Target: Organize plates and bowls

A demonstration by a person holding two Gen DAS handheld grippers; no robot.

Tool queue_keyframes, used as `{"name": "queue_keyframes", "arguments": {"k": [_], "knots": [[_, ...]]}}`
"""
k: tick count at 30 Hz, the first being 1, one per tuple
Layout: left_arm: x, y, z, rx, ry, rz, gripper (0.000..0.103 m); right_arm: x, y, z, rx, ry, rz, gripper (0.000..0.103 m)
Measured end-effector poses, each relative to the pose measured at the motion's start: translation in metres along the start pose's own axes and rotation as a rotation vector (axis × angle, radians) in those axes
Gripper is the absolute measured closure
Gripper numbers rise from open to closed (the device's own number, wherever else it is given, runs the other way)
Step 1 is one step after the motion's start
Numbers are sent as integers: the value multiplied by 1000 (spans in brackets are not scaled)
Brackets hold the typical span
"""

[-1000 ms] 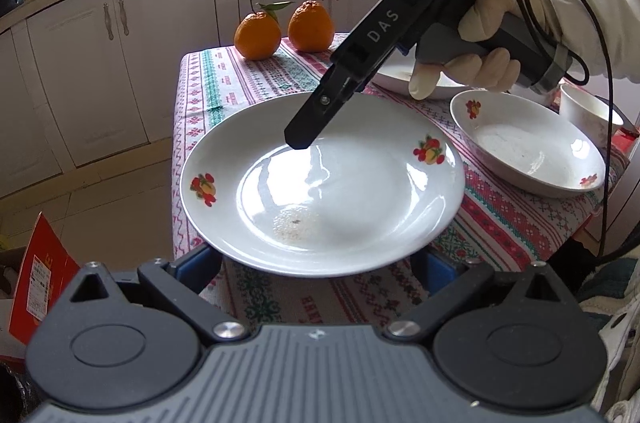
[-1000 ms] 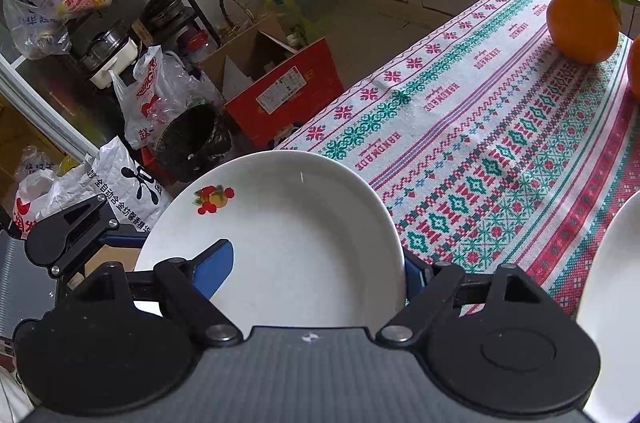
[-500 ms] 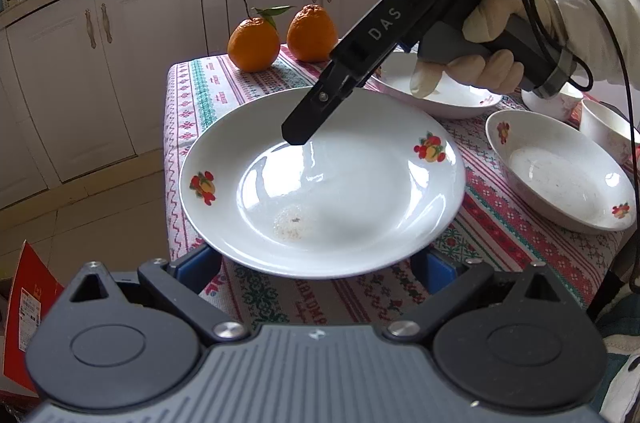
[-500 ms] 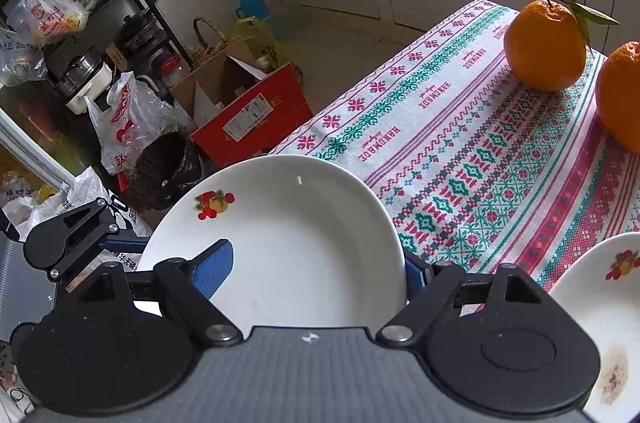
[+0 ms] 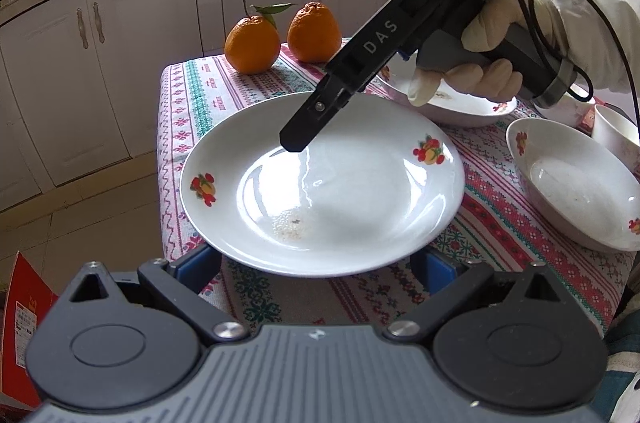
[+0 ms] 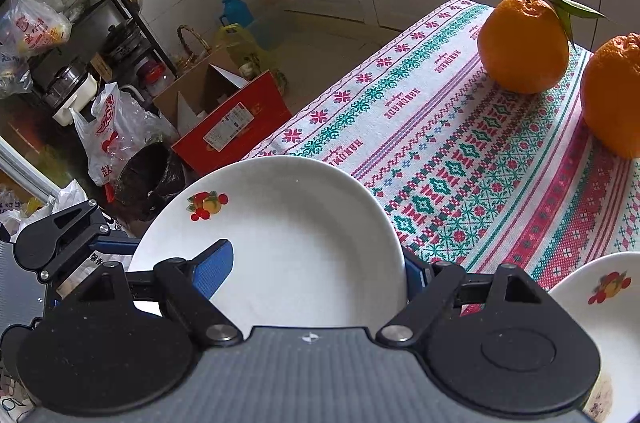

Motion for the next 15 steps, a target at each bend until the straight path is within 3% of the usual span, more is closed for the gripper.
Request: {"name": "queue_keyframes", "arguments": {"k": [15], "knots": [[0,-2,2,8,-14,3,3,1,-5,1,-5,11,-26,14]]}}
Point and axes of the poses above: each gripper's, at about its wrist camera, not at the fingertips, and y roughly against the way its jaws point, x to its left, z to its top, the point moved 1 cm from there along -y, roughly the way its jaws point, and after that the axes turned 15 degrees about -z, right-handed, at the moved point
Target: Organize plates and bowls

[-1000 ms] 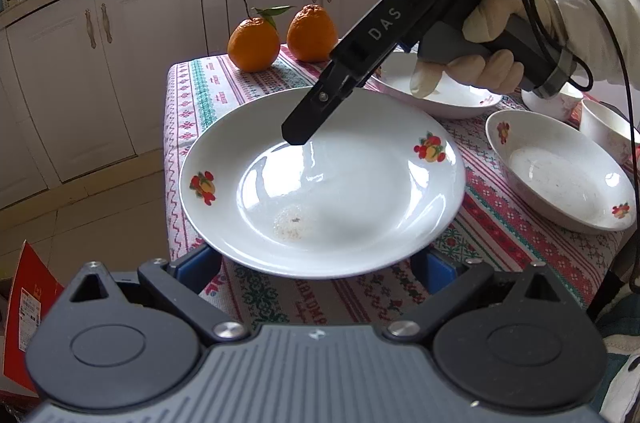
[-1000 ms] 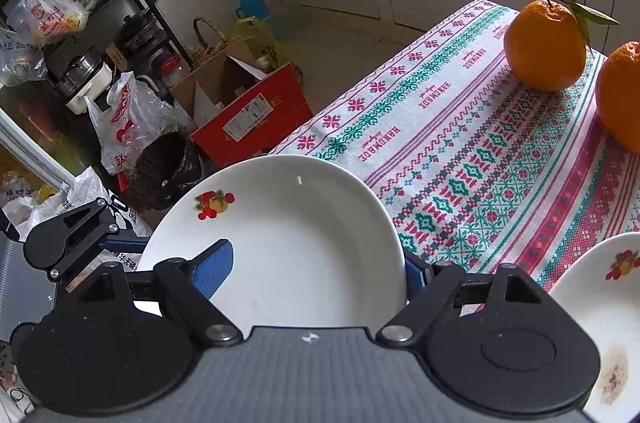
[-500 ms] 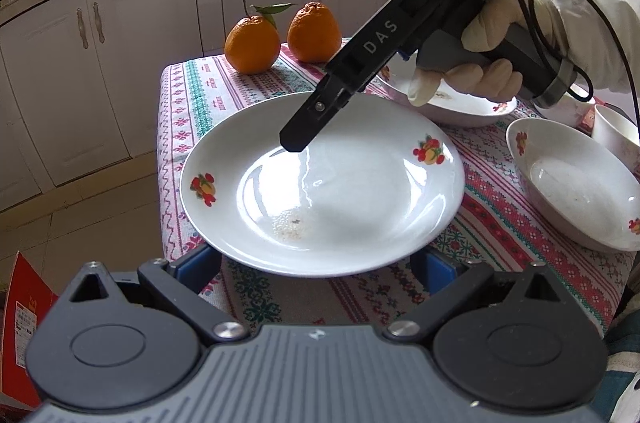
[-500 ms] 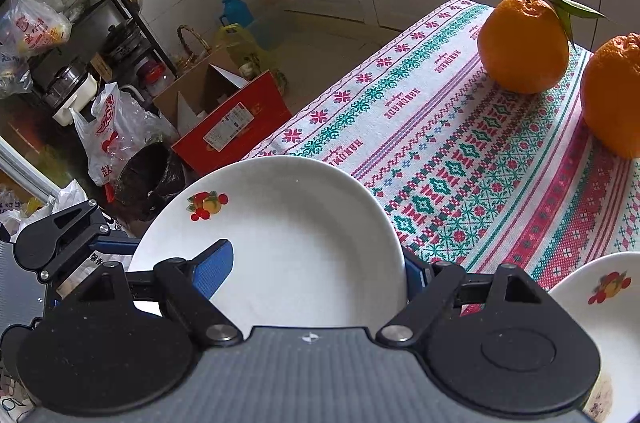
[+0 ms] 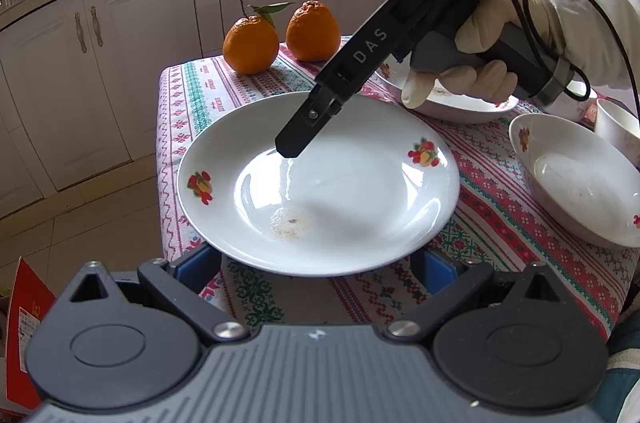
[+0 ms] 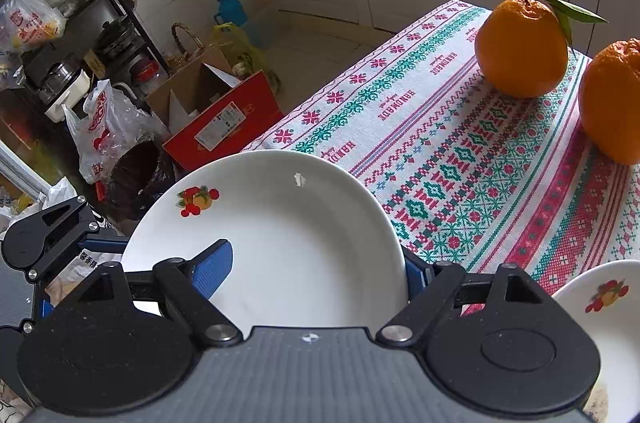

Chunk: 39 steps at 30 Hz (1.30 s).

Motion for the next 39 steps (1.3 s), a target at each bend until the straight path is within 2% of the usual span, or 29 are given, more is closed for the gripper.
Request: {"name": "queue_keyframes", "arguments": {"k": [14,20,26,32,39], "knots": [[1,1,-1,-13,4,-21,3,3,0,0,-2,16,-15,3],[-1,8,-3,-23,33,-40,2,6,12,-2,-20,38,-68,0],[-18,20,-8,-27,41,-21,2,3,42,-14,-52,23,-118,0],[-42,34,-12,-45,41,-34,1,7,88,-41,-102,-34,-152,0],[-76,37,-18,-43,13,-67,1,23,137,-98,-143,-66,-184,0]]}}
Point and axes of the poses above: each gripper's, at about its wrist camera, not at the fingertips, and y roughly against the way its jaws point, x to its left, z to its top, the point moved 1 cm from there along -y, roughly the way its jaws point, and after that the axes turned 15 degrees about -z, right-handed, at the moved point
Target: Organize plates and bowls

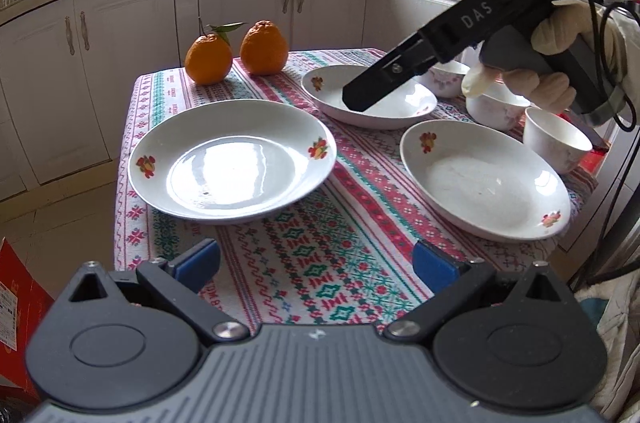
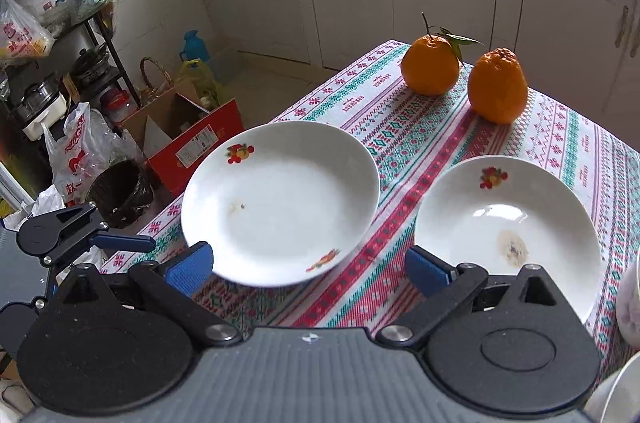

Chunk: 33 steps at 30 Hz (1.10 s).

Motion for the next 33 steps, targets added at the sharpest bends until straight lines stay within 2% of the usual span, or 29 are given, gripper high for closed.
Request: {"name": "queue_keyframes", "arguments": {"k": [7,14,25,33], "knots": [[-30,-9,-5,17,-25,-44,1,-8,42,-57,-29,-70,-97,0],[-55,-35,-10,66,-60,-107,1,-26,59,-94,11,-129,-148,0],[-75,-71,-5,118,-159,-175,1,-56,68,-115,44,-172,-218,0],[-78,-81,0,134,-218,-227,0,-71,55,-113,86,-201,-193,0]]}}
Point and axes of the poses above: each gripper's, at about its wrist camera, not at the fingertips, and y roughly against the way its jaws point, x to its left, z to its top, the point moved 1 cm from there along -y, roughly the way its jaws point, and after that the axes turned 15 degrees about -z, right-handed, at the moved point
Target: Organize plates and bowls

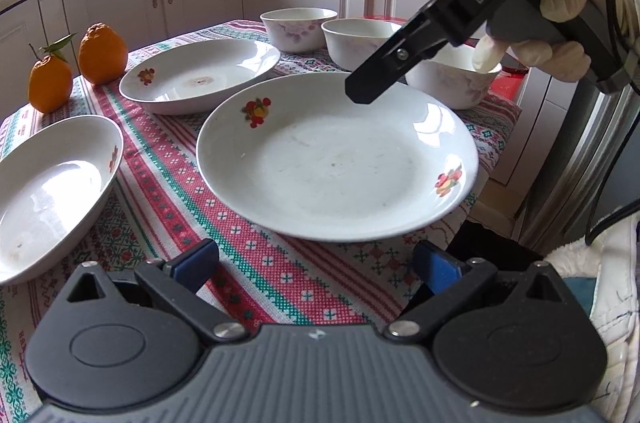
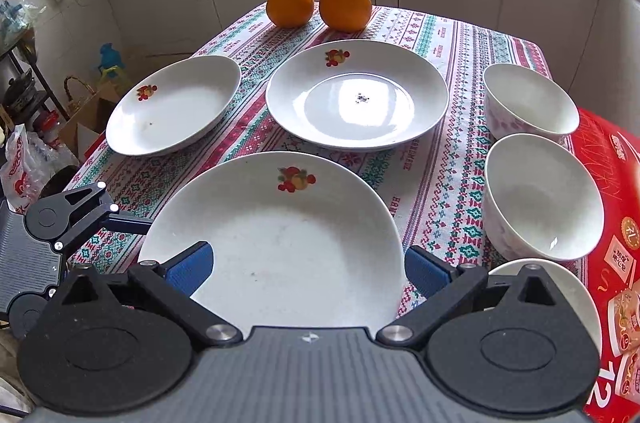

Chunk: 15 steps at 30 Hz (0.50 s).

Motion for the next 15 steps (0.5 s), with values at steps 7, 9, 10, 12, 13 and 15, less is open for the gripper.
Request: {"name": "queue_keyframes", "arguments": {"k": [7,9,10,12,13,15], "knots": [[2,-5,4,-10,-14,-36,0,-10,-17,6,71,-17,26,0],[3,-6,6,-15,-12,-41,1,-10,-22,7,89,-8,34,0],[3,-6,6,-16,-11,-43,1,-10,-24,8,97,-2,37,0],[3,-7,6,-19,-12,-46,1,-10,-30,10,110,8,40,0],[4,-8,6,-20,-13,-47,1,-9,-32,10,115,10,38,0],[4,-8,6,-24,-12,-51,1,-10,-36,12,124,14,45,0]]}}
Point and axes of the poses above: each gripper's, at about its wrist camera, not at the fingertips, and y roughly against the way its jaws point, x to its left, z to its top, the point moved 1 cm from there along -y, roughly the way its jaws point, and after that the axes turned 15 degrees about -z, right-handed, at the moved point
